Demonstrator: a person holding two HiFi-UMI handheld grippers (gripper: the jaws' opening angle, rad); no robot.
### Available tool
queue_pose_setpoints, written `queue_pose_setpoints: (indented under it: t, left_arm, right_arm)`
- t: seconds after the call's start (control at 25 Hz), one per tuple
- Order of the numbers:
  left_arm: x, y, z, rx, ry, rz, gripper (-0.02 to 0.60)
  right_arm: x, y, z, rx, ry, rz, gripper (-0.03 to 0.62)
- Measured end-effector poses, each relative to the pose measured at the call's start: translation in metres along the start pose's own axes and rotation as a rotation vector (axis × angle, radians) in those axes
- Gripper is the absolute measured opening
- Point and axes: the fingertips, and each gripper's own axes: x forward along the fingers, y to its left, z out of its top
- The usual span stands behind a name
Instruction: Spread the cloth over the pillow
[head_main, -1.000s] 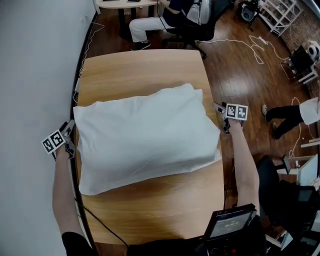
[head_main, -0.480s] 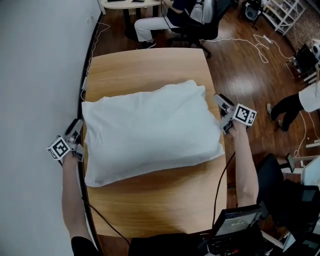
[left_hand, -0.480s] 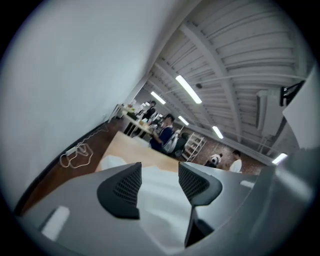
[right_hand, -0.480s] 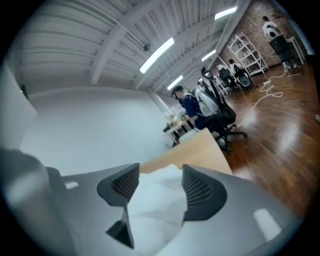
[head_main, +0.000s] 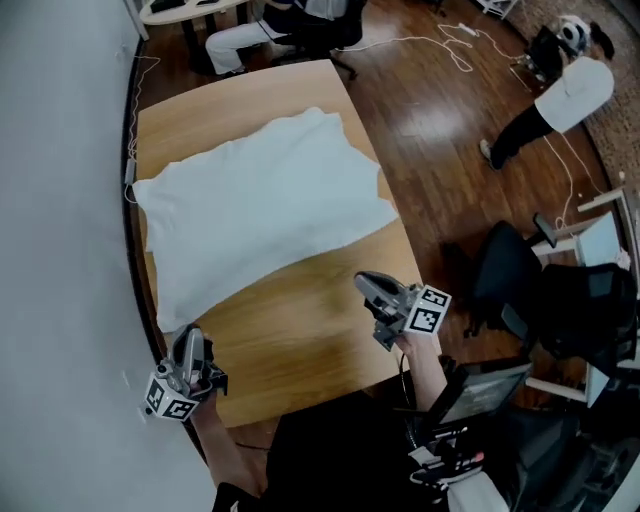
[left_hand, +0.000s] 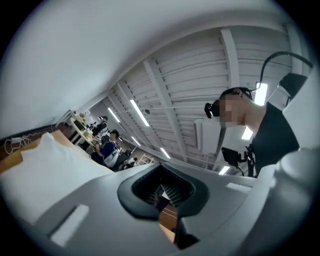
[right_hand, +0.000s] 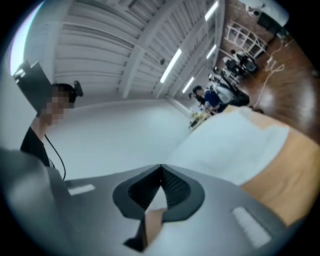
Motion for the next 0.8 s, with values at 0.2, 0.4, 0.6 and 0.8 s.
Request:
queue_pose_setpoints:
  t: [0.2,0.4,0.6,0.8]
  left_arm:
    - [-0.023,-0.089,-0.037,0.042,0.134,-0.157,0.005]
    - [-0.062,-0.168,-0.035,0.166,0.224,-0.209,0.005]
    - [-0.088,-0.235,-0.03,0.243,0.227,-0.258,0.005]
    - [-0.088,-0.272,-0.041,0.32,0.256,-0.282,0.005]
  right_arm:
    - [0.016,0.087,-0.088,0.007,0.142,-0.025,0.002]
    - [0.001,0.169,-0.134,-0.121,0.253,-0.018,0.002]
    - [-0.014,0.229,-0.147,-0.19,0.276,0.067,0.001]
    - [-0.038,0.259,-0.126,-0.253,0.207,0.153,0.001]
